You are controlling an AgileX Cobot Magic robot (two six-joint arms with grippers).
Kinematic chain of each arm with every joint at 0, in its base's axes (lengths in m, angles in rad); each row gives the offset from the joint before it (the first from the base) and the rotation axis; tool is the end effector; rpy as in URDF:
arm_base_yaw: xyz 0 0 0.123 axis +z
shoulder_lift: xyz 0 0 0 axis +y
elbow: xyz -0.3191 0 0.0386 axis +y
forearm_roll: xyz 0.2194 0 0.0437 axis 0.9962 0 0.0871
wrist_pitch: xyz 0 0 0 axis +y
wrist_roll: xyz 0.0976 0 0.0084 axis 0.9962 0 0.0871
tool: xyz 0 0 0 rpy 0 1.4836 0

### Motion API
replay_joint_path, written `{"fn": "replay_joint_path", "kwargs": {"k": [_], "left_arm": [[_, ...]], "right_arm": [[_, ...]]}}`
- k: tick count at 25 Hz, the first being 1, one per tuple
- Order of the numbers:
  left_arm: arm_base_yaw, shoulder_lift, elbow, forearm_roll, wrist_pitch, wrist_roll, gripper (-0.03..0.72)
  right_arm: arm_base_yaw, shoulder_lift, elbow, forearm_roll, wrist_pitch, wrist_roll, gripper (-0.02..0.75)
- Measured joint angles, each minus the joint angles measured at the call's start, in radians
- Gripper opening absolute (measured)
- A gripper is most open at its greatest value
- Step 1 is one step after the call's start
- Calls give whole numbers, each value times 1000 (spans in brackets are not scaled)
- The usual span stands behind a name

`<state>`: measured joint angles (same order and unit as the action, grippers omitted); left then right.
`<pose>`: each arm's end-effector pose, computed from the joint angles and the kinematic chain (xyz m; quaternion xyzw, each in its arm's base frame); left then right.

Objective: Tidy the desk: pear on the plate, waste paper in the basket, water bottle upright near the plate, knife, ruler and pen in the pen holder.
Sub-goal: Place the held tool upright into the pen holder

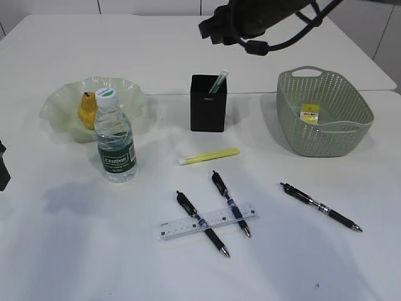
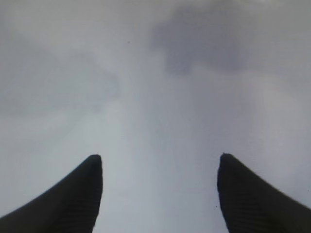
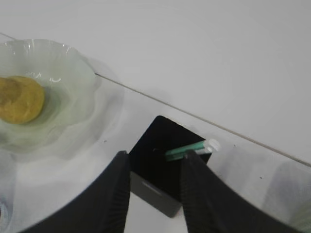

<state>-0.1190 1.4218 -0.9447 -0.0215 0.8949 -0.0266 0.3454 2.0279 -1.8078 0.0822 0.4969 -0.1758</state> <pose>0.2314 -0.0293 0.2884 0.0403 0.9889 -0.0196 0.1415 0.4487 0.1655 0.3294 -0.2069 0.8665 0.0721 0.4485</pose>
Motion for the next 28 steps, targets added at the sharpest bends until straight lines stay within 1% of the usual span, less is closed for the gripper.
{"fn": "replay_joint_path", "kwargs": {"k": [4,12,20,25,28], "left_arm": [[0,0,0,0,-1,0,521],[0,0,0,-2,-9,0,521],[0,0,0,-3,-11,0,521],[0,0,0,-3,30,0,520],[0,0,0,-3,42,0,521]], "right_arm": [[0,-84,0,-25,140,-2,266],[0,-206,-4,-33,413,-4,266],[0,-248,-4,-34,662,-4,266],[0,-248,-4,-34,687,31,266],[0,-248,-4,-46,659,37,266]]}}
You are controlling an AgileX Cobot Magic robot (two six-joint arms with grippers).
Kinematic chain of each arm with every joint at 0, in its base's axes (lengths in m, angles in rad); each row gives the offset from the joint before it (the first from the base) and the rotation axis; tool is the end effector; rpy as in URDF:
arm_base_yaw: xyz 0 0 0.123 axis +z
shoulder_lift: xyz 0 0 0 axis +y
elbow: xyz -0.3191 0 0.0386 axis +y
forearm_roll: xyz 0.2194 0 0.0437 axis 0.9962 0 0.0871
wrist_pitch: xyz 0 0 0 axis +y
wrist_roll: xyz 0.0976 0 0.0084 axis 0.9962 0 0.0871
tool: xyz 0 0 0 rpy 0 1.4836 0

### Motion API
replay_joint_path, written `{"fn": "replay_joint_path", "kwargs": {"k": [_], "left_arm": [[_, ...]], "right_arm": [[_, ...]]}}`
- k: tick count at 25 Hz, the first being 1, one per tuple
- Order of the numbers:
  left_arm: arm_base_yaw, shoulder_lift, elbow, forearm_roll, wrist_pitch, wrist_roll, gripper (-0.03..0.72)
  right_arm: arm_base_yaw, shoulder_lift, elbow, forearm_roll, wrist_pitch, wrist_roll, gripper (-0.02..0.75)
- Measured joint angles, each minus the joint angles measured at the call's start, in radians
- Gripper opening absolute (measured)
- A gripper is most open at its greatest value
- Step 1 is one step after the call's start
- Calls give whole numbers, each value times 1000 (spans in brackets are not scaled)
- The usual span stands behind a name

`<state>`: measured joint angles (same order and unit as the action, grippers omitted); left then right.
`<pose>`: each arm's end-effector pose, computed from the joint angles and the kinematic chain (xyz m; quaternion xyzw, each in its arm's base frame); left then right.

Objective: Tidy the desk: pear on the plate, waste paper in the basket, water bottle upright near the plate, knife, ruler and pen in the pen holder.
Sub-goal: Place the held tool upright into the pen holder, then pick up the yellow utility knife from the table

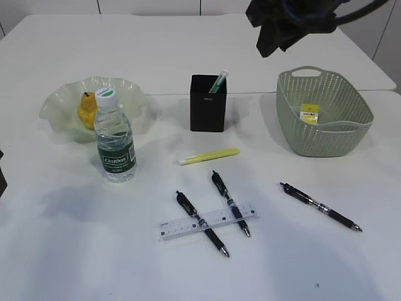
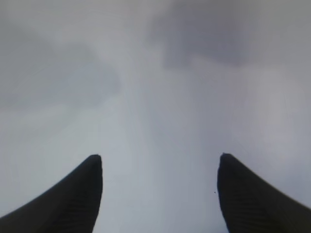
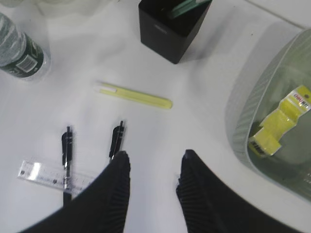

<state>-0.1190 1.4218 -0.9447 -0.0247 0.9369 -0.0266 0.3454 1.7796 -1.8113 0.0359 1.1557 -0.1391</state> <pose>0.2275 -0.0292 0.2873 0.0398 0.9917 -0.0196 0.1206 0.3485 0.1288 0.3935 -0.2288 0.9369 0.0448 0.2606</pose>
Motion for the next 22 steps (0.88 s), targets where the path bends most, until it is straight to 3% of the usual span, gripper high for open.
{"fn": "replay_joint_path", "kwargs": {"k": [7,22], "left_arm": [[0,0,0,0,7,0,521],[0,0,0,25,-43,0,521]], "right_arm": [[0,4,0,-50,-158,7,266],[0,98,-2,-62,-256,-64,266]]}}
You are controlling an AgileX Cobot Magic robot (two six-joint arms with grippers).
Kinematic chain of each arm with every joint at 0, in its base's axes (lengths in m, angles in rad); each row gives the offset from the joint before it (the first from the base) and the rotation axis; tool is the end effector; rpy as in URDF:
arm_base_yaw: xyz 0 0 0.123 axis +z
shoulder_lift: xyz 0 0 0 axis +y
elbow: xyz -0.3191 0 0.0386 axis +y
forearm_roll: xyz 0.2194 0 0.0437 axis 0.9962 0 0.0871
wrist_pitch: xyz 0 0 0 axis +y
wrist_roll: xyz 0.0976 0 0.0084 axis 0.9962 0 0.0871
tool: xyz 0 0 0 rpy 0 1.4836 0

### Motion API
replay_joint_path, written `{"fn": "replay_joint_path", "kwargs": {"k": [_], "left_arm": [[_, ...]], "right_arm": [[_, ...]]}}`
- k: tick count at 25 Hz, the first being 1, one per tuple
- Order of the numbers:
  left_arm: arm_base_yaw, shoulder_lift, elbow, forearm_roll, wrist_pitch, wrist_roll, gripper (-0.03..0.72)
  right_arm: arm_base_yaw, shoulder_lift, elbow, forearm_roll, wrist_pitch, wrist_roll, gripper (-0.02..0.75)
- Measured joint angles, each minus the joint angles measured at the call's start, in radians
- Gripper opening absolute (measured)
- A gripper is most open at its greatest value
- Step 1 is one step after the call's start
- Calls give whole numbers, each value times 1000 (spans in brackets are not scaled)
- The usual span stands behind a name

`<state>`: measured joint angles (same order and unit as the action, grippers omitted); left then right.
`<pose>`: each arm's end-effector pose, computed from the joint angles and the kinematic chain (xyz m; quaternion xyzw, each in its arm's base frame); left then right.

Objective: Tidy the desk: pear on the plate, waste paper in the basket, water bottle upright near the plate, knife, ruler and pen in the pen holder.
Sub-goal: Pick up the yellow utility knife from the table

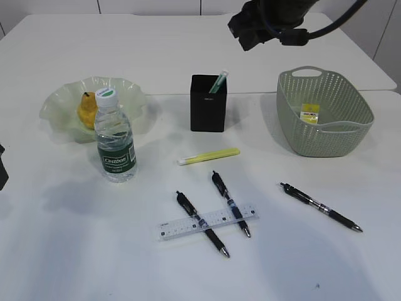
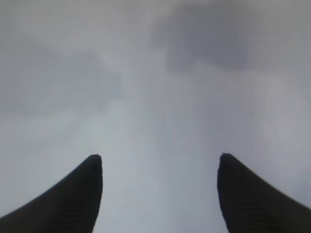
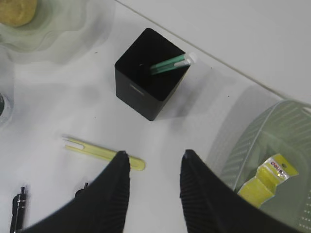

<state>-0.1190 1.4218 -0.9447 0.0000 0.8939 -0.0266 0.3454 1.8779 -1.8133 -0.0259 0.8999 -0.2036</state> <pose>0.2317 -0.0277 0.2884 0.0457 0.9887 -0.0104 0.1426 0.3936 0.1395 0.3696 -0.2589 0.9041 0.0118 0.3398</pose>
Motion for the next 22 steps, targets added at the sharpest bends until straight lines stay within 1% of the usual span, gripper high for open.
{"fn": "replay_joint_path", "kwargs": {"k": [7,12,16,22], "left_arm": [[0,0,0,0,-27,0,521],[0,0,0,0,-64,0,521],[0,0,0,0,-63,0,521],[0,0,0,0,-65,0,521]], "right_arm": [[0,1,-6,9,-32,-90,266],[0,18,-30,14,-63,-99,266],[0,96,-140,55,-46,-112,266],[21,268,-374,87,53,-195,266]]}}
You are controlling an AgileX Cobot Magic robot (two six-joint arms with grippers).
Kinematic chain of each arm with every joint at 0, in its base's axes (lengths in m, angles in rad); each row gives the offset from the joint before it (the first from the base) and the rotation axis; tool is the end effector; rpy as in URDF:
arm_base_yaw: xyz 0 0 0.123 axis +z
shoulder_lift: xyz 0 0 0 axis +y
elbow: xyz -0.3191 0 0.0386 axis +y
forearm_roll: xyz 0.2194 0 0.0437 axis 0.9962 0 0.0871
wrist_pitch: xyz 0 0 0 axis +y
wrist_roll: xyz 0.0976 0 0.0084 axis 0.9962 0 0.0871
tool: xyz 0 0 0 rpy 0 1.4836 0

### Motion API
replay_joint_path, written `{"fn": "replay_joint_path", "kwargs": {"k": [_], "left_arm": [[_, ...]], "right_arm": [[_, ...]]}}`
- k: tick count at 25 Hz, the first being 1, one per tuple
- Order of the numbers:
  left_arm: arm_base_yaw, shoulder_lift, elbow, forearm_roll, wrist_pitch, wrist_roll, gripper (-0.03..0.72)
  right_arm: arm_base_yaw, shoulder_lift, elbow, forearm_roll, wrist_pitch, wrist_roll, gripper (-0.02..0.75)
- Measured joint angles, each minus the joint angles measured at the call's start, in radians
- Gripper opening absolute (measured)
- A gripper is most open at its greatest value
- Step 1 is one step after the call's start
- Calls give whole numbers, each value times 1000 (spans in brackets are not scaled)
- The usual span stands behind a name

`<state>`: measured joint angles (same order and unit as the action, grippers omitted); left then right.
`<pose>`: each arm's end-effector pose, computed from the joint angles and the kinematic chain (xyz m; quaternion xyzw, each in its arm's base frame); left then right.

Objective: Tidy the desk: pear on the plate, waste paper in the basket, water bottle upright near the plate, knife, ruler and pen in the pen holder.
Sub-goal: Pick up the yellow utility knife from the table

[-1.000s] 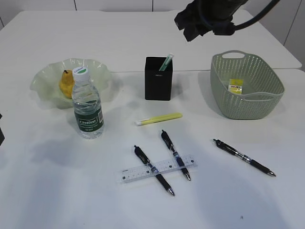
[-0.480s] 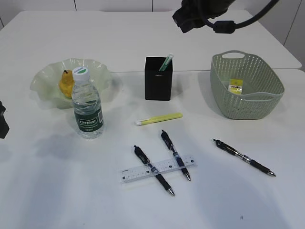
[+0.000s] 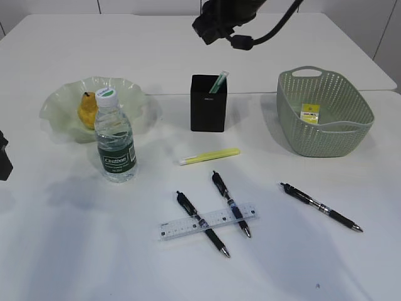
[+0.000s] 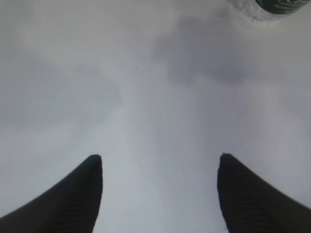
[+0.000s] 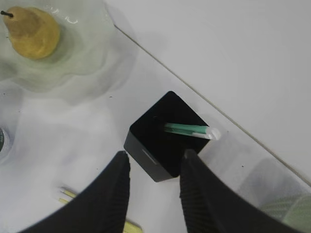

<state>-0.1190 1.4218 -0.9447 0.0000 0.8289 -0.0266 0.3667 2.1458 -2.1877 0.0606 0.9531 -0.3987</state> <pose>0.2377 -0.0284 0.2904 0.0455 0.9835 -0.0127 0.1746 0.4554 0.1801 0.3508 -0.3407 0.8661 0.0236 0.3650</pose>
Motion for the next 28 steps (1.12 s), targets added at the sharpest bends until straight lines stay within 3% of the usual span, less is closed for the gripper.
{"fn": "replay_joint_path", "kwargs": {"k": [6,10,19,28], "left_arm": [[0,0,0,0,-2,0,521],[0,0,0,0,-3,0,521],[0,0,0,0,-13,0,521],[0,0,0,0,-30,0,521]], "right_arm": [[19,122,-162,59,86,-109,266],[19,149,-171,134,86,-218,266],[19,166,-171,175,86,-497,266],[20,166,-171,187,86,-516,266]]}}
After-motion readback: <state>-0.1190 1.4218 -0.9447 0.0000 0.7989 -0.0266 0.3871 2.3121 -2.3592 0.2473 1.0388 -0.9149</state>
